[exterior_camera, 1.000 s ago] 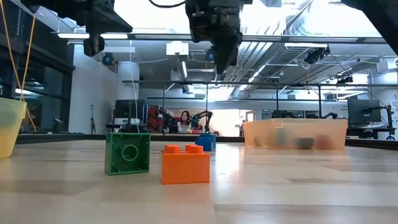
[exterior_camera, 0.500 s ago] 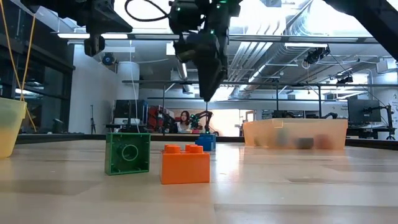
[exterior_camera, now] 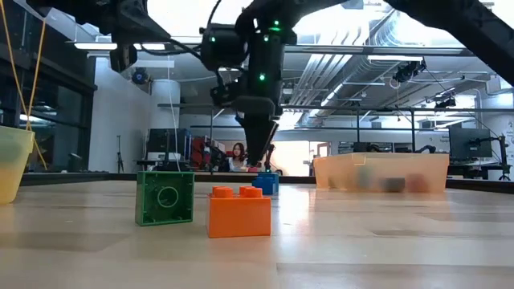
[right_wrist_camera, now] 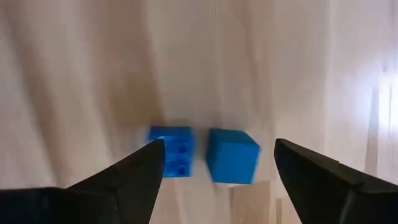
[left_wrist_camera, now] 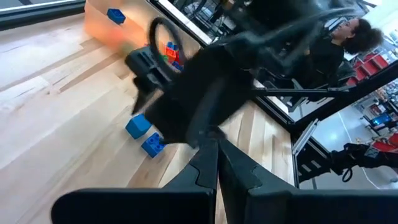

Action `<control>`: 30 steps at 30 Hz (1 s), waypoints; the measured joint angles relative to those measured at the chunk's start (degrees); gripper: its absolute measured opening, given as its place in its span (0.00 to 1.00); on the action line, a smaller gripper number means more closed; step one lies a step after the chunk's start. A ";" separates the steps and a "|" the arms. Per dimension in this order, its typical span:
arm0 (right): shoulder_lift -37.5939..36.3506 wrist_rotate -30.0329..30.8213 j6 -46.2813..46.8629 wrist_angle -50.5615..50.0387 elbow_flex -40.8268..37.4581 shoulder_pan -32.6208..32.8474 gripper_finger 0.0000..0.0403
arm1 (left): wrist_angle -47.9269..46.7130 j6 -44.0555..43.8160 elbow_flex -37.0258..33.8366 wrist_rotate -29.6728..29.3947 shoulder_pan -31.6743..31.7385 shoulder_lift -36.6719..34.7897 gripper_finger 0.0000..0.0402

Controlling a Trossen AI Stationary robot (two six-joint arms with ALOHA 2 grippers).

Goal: Sort blocks by size
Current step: Put the small blue wooden block into the orange bin

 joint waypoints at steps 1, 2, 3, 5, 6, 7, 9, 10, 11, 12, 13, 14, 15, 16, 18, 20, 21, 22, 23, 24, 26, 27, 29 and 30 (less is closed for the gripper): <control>0.11 0.25 1.39 -0.17 -0.09 -0.57 0.74 | 0.01 0.03 0.00 0.00 0.00 -0.01 0.00; 0.11 0.36 2.58 -0.18 -0.08 -1.26 0.74 | -0.09 0.02 0.00 0.00 0.00 -0.02 0.00; -0.06 0.37 3.38 -0.19 -0.03 -2.07 0.74 | -0.03 0.03 0.00 0.00 0.00 -0.01 0.00; -0.24 -0.10 4.09 -1.88 0.08 -3.98 0.74 | -0.13 0.01 0.00 0.03 -0.02 0.00 0.00; -0.28 -1.41 4.15 -3.50 0.06 -5.10 0.74 | -0.08 0.01 0.00 0.20 -0.02 -0.01 0.00; -0.28 -3.05 4.01 -4.69 0.02 -6.25 0.74 | -0.10 0.03 0.00 0.66 -0.02 -0.02 0.00; -0.48 -7.57 3.56 -6.18 0.02 -8.19 0.74 | -0.12 0.03 0.00 1.32 -0.02 0.00 0.00; -0.79 -9.55 3.53 -7.07 0.02 -8.94 0.74 | -0.14 0.02 0.00 1.36 -0.02 0.00 0.00; -1.08 -10.91 3.56 -7.31 0.02 -9.24 0.74 | -0.19 0.03 0.00 1.44 -0.02 -0.02 0.00; -1.68 -11.43 3.58 -7.15 0.02 -9.20 0.74 | -0.36 0.03 0.00 1.44 -0.01 -0.02 0.00; -2.15 -11.54 3.35 -7.18 0.02 -8.67 0.74 | -0.63 0.03 0.00 1.42 -0.01 -0.02 0.00; -2.62 -11.30 3.09 -7.22 0.02 -8.03 0.74 | -0.82 0.16 0.00 1.39 0.00 -0.04 0.00; -3.36 -10.92 2.58 -7.31 -0.14 -7.46 0.74 | -0.87 0.59 0.00 1.33 0.02 -0.08 0.00; -4.22 -10.57 1.84 -7.05 -0.98 -6.73 0.74 | -1.19 1.14 0.00 1.33 0.07 -0.22 0.00; -7.42 -9.69 1.76 -6.06 -5.08 -5.55 0.74 | -1.75 1.63 0.00 1.31 0.14 -0.51 0.00; -12.59 -9.13 3.56 -3.51 -12.64 -4.86 0.74 | -2.11 1.76 0.00 1.11 0.41 -1.12 0.00; -15.73 -9.07 5.40 -1.41 -17.82 -4.64 0.74 | -2.03 1.81 0.00 1.09 0.64 -1.59 0.00; -19.23 -9.09 7.64 0.71 -23.02 -4.39 0.74 | -1.87 2.06 0.00 1.07 0.82 -2.05 0.00; -23.31 -9.10 10.19 2.74 -28.83 -4.11 0.74 | -1.93 2.69 0.00 1.07 1.12 -2.64 0.00; -27.36 -9.09 13.26 4.64 -34.16 -3.74 0.74 | -1.93 3.52 0.00 1.07 1.40 -3.22 0.00; -35.39 -9.16 20.87 8.63 -43.04 -2.91 0.74 | -1.89 6.11 0.00 1.04 2.01 -4.38 0.00; -38.84 -9.33 25.20 11.86 -46.59 -2.46 0.74 | -1.81 7.59 0.00 1.00 2.36 -4.85 0.00; -44.01 -8.50 32.16 20.31 -51.90 -1.45 0.74 | -1.22 9.91 0.00 0.74 3.03 -5.32 0.00; -45.29 -7.29 34.17 25.13 -53.53 -1.06 0.74 | -0.75 10.51 0.00 0.44 3.40 -5.35 0.00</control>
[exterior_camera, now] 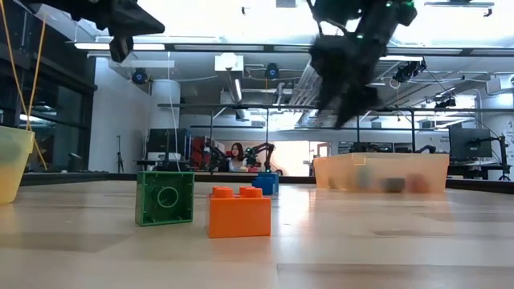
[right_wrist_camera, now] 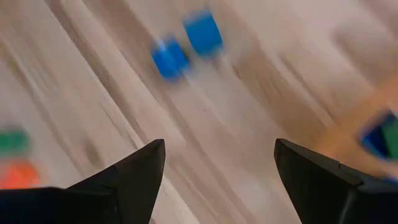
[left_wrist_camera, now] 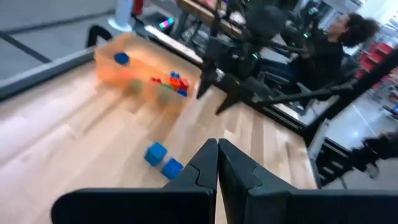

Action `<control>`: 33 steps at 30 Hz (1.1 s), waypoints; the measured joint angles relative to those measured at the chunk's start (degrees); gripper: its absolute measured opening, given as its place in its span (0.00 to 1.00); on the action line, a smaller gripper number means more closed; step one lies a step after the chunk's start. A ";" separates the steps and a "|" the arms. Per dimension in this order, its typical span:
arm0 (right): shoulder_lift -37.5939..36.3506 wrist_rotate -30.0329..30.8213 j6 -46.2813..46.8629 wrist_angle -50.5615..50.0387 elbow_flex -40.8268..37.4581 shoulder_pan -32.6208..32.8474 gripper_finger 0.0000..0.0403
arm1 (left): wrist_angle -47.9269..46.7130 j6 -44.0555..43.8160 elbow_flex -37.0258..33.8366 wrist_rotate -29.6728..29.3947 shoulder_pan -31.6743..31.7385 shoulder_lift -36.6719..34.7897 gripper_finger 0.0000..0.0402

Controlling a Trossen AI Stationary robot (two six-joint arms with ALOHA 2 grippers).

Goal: Sort blocks by size
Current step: Put the small blue wooden block into the orange bin

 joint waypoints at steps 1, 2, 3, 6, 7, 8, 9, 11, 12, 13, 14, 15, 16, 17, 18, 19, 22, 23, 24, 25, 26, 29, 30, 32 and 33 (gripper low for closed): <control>-0.26 1.25 1.18 4.11 -0.83 0.21 0.74 | 0.72 0.18 0.00 -0.54 0.32 0.08 0.00; 0.08 2.40 1.76 7.58 -1.11 0.21 0.74 | 1.64 0.38 0.00 -0.82 0.64 0.14 0.00; 1.47 3.62 1.96 10.36 -0.94 0.07 0.74 | 2.36 0.43 0.00 -1.04 1.04 0.35 0.00; 8.80 4.80 -1.85 13.21 3.16 -0.99 0.74 | 3.79 0.11 0.00 -1.15 1.72 1.06 0.00; 11.59 4.44 -4.22 13.16 5.37 -1.46 0.74 | 3.95 0.04 0.00 -1.14 1.87 1.35 0.00; 14.56 3.65 -6.33 12.72 8.00 -2.02 0.74 | 4.20 0.04 0.00 -1.14 1.99 1.48 0.00; 17.40 3.15 -8.37 12.14 10.73 -2.45 0.74 | 4.05 -0.12 0.00 -1.14 1.99 1.51 0.00; 22.87 2.47 -11.44 8.89 16.04 -3.29 0.74 | 3.70 -0.95 0.00 -1.13 1.99 1.66 0.00; 25.27 2.05 -12.78 6.38 18.48 -3.56 0.74 | 3.42 -1.68 0.00 -1.09 1.99 1.70 0.00; 27.53 1.16 -14.40 3.81 20.65 -3.79 0.74 | 2.96 -2.13 0.00 -0.81 1.99 1.70 0.00; 29.56 0.54 -15.78 1.17 22.65 -3.88 0.74 | 2.89 -2.40 0.00 -0.66 1.99 1.68 0.00; 30.95 0.11 -16.66 -0.94 24.10 -3.93 0.74 | 2.80 -2.54 0.00 -0.62 1.99 1.68 0.00; 32.13 -0.33 -17.25 -2.34 25.18 -3.91 0.74 | 2.44 -2.54 0.00 -0.61 1.99 1.68 0.00; 32.87 -0.54 -17.71 -2.71 25.76 -3.87 0.74 | 2.12 -2.54 0.00 -0.61 1.99 1.68 0.00; 33.41 -0.58 -18.07 -2.49 25.95 -3.80 0.74 | 2.06 -2.54 0.00 -0.61 1.99 1.70 0.00; 33.71 -0.57 -18.09 -2.13 25.99 -3.71 0.74 | 2.10 -2.54 0.00 -0.61 1.99 1.70 0.00; 33.82 0.10 -17.50 0.55 25.21 -3.65 0.74 | 2.10 -2.57 0.00 -0.60 1.99 1.70 0.00; 33.81 0.45 -17.32 0.81 24.90 -3.70 0.74 | 2.12 -2.57 0.00 -0.60 1.99 1.70 0.00; 33.82 0.73 -17.18 0.68 24.64 -3.84 0.74 | 2.10 -2.57 0.00 -0.59 1.99 1.70 0.00; 33.82 0.91 -17.19 0.61 24.31 -3.98 0.73 | 2.13 -2.58 0.00 -0.59 1.98 1.70 0.00; 33.82 0.99 -17.22 0.77 23.84 -4.12 0.73 | 2.14 -2.59 0.00 -0.57 1.97 1.70 0.00; 33.82 1.39 -17.63 1.70 22.77 -4.30 0.69 | 2.14 -2.69 0.00 -0.57 1.97 1.70 0.00; 33.82 1.92 -17.61 1.90 22.53 -4.32 0.67 | 2.16 -3.08 0.00 -0.56 1.97 1.70 0.00; 33.82 2.86 -17.64 3.86 21.94 -4.30 0.64 | 2.14 -3.22 0.00 -0.53 1.97 1.70 0.00; 33.82 2.97 -17.77 4.69 21.72 -4.30 0.62 | 2.15 -3.21 0.00 -0.53 1.97 1.70 0.00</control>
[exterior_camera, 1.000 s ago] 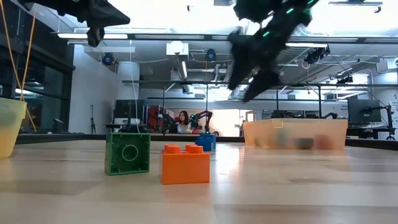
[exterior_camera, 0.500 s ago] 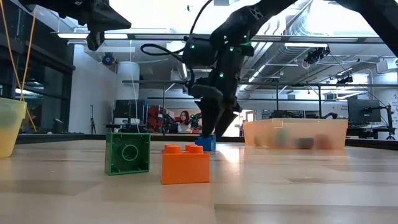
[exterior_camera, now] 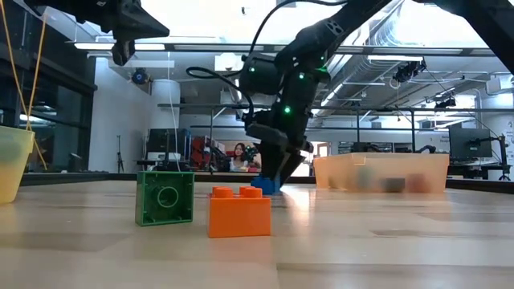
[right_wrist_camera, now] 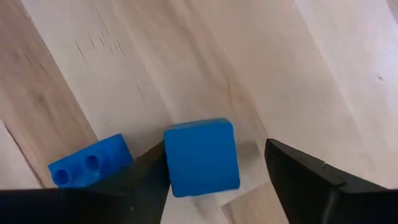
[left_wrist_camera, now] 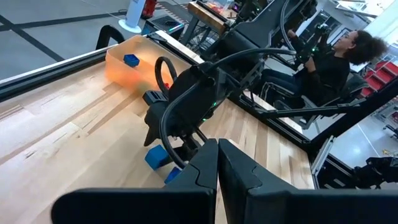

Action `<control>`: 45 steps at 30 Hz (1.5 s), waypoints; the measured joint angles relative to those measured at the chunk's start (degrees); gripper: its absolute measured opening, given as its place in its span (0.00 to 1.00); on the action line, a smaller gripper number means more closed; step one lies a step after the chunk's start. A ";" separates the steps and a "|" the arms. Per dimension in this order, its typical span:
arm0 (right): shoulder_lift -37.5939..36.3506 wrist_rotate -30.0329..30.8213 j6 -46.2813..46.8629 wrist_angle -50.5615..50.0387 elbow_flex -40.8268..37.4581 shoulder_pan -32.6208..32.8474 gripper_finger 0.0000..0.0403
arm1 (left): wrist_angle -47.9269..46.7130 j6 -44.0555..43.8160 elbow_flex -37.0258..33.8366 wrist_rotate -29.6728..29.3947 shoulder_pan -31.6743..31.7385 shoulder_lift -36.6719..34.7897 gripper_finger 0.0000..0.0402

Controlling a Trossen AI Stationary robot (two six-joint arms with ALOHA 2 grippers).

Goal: Sort blocks by size
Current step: Put the small blue wooden block into the orange bin

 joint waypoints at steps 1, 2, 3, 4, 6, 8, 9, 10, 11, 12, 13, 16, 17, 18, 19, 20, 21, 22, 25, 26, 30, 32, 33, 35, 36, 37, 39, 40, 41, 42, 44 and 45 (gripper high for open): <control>0.00 -0.01 -0.34 0.57 -0.29 0.00 0.60 | 0.01 -0.01 0.00 0.00 0.00 0.00 0.00; 0.00 -0.01 -0.47 1.29 -0.64 0.00 0.58 | 0.01 -0.01 0.00 0.00 0.00 0.00 0.00; 0.00 -0.02 -0.49 1.93 -0.97 0.00 0.56 | 0.01 -0.03 0.00 -0.02 0.00 0.00 0.00; 0.00 -0.01 -0.47 2.41 -1.30 0.00 0.54 | -0.01 -0.05 0.00 0.00 0.00 0.00 0.00; -0.05 0.08 -0.23 2.87 -1.77 0.00 0.49 | 0.02 -0.10 0.00 0.00 0.00 0.00 0.00; -0.09 0.18 0.51 3.46 -2.05 0.00 0.44 | 0.03 -0.12 0.00 0.00 0.00 0.00 0.00; -0.09 0.23 0.76 3.79 -2.11 0.00 0.40 | 0.03 -0.12 0.00 0.00 0.00 0.02 0.00; -0.09 0.23 0.92 4.26 -2.11 -0.02 0.37 | 0.03 -0.12 0.00 -0.02 0.00 0.02 0.00; -0.09 0.24 1.42 4.87 -2.13 -0.01 0.34 | 0.03 -0.12 0.00 -0.04 0.00 0.02 0.00; -0.09 0.19 2.09 5.79 -2.13 0.00 0.32 | 0.03 -0.11 0.00 -0.19 0.00 0.02 0.00; -0.07 0.09 2.60 6.52 -2.13 0.00 0.32 | 0.03 -0.10 0.00 -0.34 0.00 0.02 0.00; -1.18 -0.11 2.55 4.48 -2.16 0.00 0.32 | 0.03 0.04 0.00 -0.42 0.00 0.02 0.00; -2.33 0.28 1.80 2.80 -2.18 -0.07 0.32 | 0.03 0.10 0.00 -0.44 0.00 0.02 0.00; -3.87 1.13 0.75 0.69 -2.18 -0.19 0.32 | 0.03 0.10 0.00 -0.46 0.00 0.02 0.00; -6.00 2.20 0.35 -2.21 -2.18 -0.27 0.32 | 0.03 0.11 0.00 -0.52 0.00 0.02 0.00; -8.29 4.06 -0.06 -5.80 -2.18 -0.34 0.32 | 0.03 0.14 0.00 -0.59 0.00 0.02 0.00; -10.61 6.69 -0.79 -9.32 -2.18 -0.44 0.32 | 0.03 0.14 0.00 -0.59 0.00 0.02 0.00; -12.95 9.66 -1.44 -12.66 -2.18 -0.60 0.32 | 0.03 0.16 0.00 -0.59 0.00 0.02 0.00; -20.90 16.94 -0.64 -20.37 -4.30 -1.99 0.32 | 0.03 0.19 0.00 -0.61 0.00 0.15 0.00; -23.88 18.11 0.79 -22.06 -5.87 -2.87 0.32 | 0.05 0.19 0.00 -0.65 0.00 0.27 0.00; -35.72 21.29 11.79 -27.44 -15.33 -7.91 0.32 | 0.12 0.21 0.00 -1.07 0.00 0.88 0.00; -40.86 21.86 18.75 -27.71 -20.07 -10.42 0.32 | 0.10 0.21 0.00 -1.14 0.00 1.53 0.00; -43.18 21.80 22.18 -27.22 -22.14 -11.74 0.32 | 0.11 0.21 0.00 -1.18 0.00 1.89 0.00; -46.58 21.65 27.29 -24.93 -25.24 -13.58 0.32 | 0.31 0.19 0.00 -1.20 0.00 2.73 0.00; -47.91 21.58 28.53 -23.26 -26.28 -14.15 0.33 | 0.27 0.20 0.00 -1.20 0.00 3.23 0.00; -48.99 21.39 29.31 -21.37 -27.02 -14.50 0.35 | 0.25 0.19 0.00 -1.20 0.00 3.71 0.00; -50.14 21.12 30.24 -17.64 -27.73 -14.90 0.40 | 0.19 0.19 -0.02 -1.18 0.00 4.53 0.00; -50.15 21.08 30.23 -16.11 -27.81 -15.02 0.42 | 0.27 0.17 -0.02 -1.18 0.00 4.89 0.00; -49.98 21.01 30.05 -15.05 -27.84 -15.29 0.44 | 0.28 0.01 -0.02 -1.20 0.00 5.20 0.00; -49.78 20.94 29.23 -14.20 -27.86 -15.59 0.46 | 0.24 -0.43 -0.02 -1.18 0.00 5.56 0.00; -49.42 20.96 27.88 -12.96 -27.86 -16.02 0.50 | 0.22 -1.58 -0.02 -1.16 0.00 5.96 0.00; -49.22 20.98 27.64 -13.06 -27.86 -16.24 0.52 | 0.19 -1.80 -0.02 -1.15 0.00 5.99 0.00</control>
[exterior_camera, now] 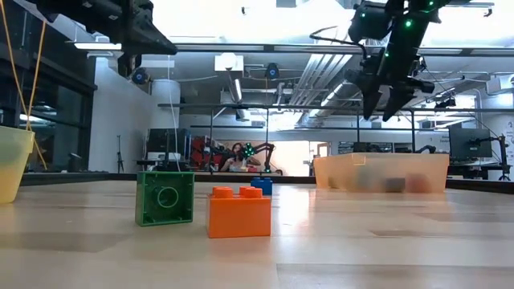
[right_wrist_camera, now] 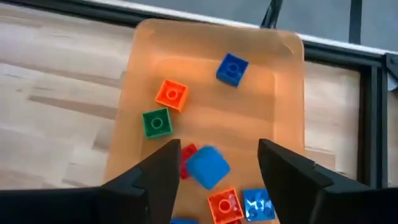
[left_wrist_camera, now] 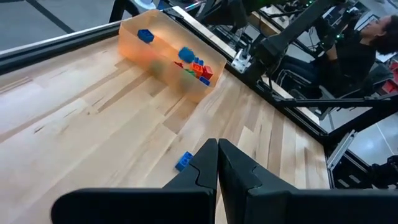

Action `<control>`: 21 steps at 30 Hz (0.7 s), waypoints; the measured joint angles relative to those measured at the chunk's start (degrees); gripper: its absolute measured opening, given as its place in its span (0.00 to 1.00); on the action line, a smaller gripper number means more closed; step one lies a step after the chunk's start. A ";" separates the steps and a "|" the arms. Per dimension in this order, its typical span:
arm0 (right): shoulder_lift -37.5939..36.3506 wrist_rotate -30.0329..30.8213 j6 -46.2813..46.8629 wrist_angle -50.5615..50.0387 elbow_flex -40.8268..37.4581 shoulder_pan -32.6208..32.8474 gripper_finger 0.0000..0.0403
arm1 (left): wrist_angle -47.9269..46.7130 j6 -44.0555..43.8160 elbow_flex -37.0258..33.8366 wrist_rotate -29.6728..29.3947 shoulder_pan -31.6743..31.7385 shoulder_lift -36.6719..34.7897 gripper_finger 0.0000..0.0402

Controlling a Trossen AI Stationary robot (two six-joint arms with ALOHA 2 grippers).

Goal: Sort blocks by size
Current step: Put the small blue wooden block into the orange bin, then put the small blue game piece into the orange bin

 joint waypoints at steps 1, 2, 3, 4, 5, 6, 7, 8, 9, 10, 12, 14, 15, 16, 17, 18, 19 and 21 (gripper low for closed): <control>0.11 -0.18 -0.03 -0.25 -0.03 -0.28 0.53 | 0.02 -0.01 0.00 0.03 0.00 0.01 0.00; 0.11 -0.87 0.05 -0.25 -0.04 -0.59 0.54 | 0.06 -0.03 0.00 0.14 0.00 0.00 0.00; 0.05 -2.40 0.57 0.17 -0.04 -0.77 0.55 | 0.02 -0.11 0.00 0.43 0.00 0.00 0.00; 0.00 -4.80 1.21 1.31 -0.04 -0.91 0.56 | 0.02 -0.11 0.00 0.80 0.00 0.02 0.00; 0.00 -7.26 1.28 3.55 -0.04 -0.90 0.56 | 0.02 -0.11 0.00 1.04 0.00 0.00 0.00; 0.00 -10.22 0.79 6.77 -0.04 -0.41 0.56 | 0.02 -0.11 0.00 1.12 0.00 0.00 0.00; 0.09 -13.51 -0.42 10.90 -0.04 0.59 0.56 | 0.04 -0.13 0.00 1.21 0.00 0.00 0.00; 0.44 -16.56 -1.47 15.20 -0.04 2.04 0.56 | 0.02 -0.11 0.00 1.21 0.00 0.02 0.00; 0.98 -19.17 -1.96 19.64 -0.02 3.78 0.56 | 0.02 -0.11 0.00 1.21 0.00 0.02 0.00; 1.75 -21.21 -2.06 23.56 -0.02 5.66 0.56 | 0.03 -0.09 0.00 1.20 0.00 0.01 0.00; 3.84 -23.33 -2.95 29.75 -0.02 10.22 0.57 | 0.02 -0.11 0.00 1.19 0.00 0.00 0.00; 6.86 -23.33 -5.28 33.50 0.04 15.14 0.57 | 0.00 -0.11 0.00 1.19 0.00 0.00 0.00; 8.76 -23.27 -7.20 34.29 0.04 17.54 0.57 | 0.02 -0.11 0.00 1.19 0.00 0.00 0.00; 10.86 -23.31 -9.96 35.00 0.03 19.73 0.57 | 0.02 -0.11 0.00 1.21 0.00 0.00 0.00; 12.93 -23.30 -13.97 35.57 0.02 21.79 0.57 | 0.02 -0.10 0.00 1.19 0.00 0.00 0.00; 14.92 -23.26 -19.34 36.02 0.02 23.52 0.57 | 0.02 -0.09 0.00 1.19 0.00 0.01 0.00; 16.90 -23.29 -24.97 36.38 0.15 24.84 0.57 | 0.03 -0.09 0.00 1.19 0.00 0.00 0.00; 20.36 -23.09 -31.03 36.56 1.33 26.84 0.57 | 0.00 -0.11 0.00 1.20 0.00 0.00 0.00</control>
